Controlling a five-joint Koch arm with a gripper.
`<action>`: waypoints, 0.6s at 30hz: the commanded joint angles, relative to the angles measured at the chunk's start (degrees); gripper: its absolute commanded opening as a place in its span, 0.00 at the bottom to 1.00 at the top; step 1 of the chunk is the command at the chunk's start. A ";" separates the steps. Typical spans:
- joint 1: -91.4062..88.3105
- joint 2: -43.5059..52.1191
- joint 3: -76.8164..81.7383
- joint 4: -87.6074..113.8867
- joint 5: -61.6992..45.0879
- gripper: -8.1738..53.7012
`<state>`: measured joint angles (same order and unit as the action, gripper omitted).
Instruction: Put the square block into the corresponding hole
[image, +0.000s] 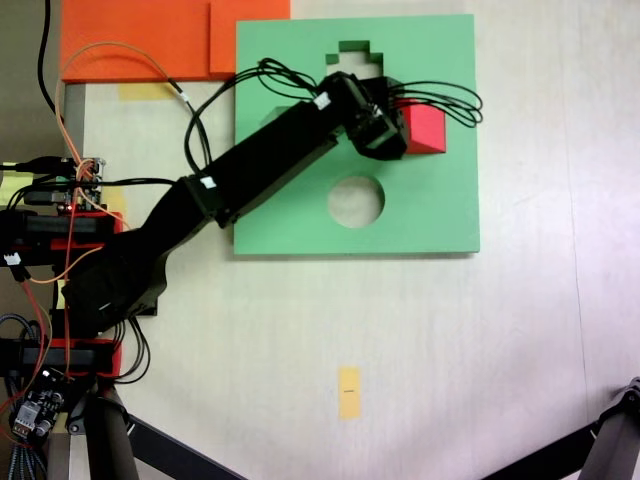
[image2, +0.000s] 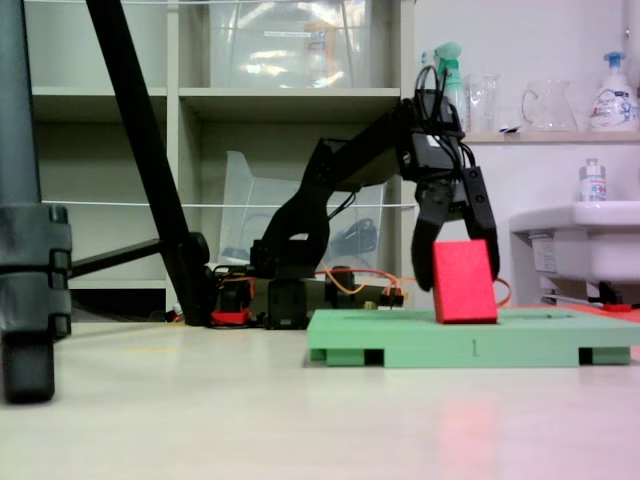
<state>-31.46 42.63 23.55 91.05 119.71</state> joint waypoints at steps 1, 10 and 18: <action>-0.26 1.23 -2.46 5.98 1.58 0.34; 1.05 0.00 -2.46 2.37 1.14 0.34; 1.67 -2.55 -2.55 -0.09 1.05 0.34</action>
<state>-30.41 39.81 22.24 90.70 119.88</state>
